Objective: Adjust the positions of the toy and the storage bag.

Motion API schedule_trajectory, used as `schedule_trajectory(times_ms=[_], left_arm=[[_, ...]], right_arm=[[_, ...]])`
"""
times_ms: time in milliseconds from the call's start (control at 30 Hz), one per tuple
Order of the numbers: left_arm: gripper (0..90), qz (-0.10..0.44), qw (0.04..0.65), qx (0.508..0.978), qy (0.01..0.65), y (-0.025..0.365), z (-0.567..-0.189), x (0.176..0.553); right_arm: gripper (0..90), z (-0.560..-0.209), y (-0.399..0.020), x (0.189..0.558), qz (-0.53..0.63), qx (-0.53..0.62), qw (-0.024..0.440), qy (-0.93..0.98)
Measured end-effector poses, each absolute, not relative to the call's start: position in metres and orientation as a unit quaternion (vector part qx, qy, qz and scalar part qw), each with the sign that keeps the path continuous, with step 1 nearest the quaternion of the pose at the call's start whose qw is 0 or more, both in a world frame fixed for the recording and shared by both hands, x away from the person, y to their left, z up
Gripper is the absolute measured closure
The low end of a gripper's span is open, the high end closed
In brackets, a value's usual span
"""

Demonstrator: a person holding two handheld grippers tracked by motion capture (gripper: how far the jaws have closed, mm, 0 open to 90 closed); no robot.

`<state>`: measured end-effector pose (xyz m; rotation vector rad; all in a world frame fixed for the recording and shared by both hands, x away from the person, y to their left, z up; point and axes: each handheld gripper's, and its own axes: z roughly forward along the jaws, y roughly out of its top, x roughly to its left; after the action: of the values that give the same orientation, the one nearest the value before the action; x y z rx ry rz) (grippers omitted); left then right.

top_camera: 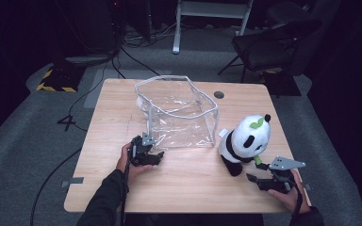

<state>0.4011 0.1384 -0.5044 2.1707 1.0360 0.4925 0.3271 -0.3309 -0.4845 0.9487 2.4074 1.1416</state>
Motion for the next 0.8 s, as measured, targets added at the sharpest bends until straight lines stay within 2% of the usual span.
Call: schedule_trajectory(times_ms=[33,100,200,367,500,533,633,700,800], left_arm=[[40.1,0.195,0.333,0.831,0.401,0.138,-0.504,0.401],[47.9,0.196,0.335,0.832,0.396,0.139,-0.504,0.401],[50.5,0.195,0.335,0.835,0.391,0.139,-0.503,0.401],[65.5,0.194,0.334,0.842,0.378,0.138,-0.503,0.400],[69.3,0.193,0.334,0.842,0.376,0.138,-0.502,0.399],[74.8,0.192,0.335,0.843,0.374,0.139,-0.502,0.398],[77.0,0.188,0.341,0.844,0.368,0.139,-0.501,0.398],[83.2,0.183,0.342,0.846,0.365,0.141,-0.500,0.398],[84.0,0.173,0.344,0.849,0.361,0.142,-0.500,0.397]], right_arm=[[36.9,-0.486,-0.328,0.326,0.398,0.327,0.153,0.843],[36.8,-0.488,-0.319,0.324,0.400,0.318,0.149,0.846],[35.8,-0.488,-0.314,0.325,0.405,0.316,0.147,0.845],[31.8,-0.492,-0.301,0.331,0.404,0.318,0.148,0.845],[31.8,-0.495,-0.292,0.335,0.397,0.324,0.148,0.845],[34.7,-0.497,-0.287,0.337,0.385,0.333,0.158,0.846],[38.7,-0.499,-0.284,0.339,0.378,0.334,0.159,0.849],[43.8,-0.502,-0.282,0.341,0.368,0.329,0.167,0.853],[48.4,-0.502,-0.282,0.341,0.368,0.317,0.169,0.858]])
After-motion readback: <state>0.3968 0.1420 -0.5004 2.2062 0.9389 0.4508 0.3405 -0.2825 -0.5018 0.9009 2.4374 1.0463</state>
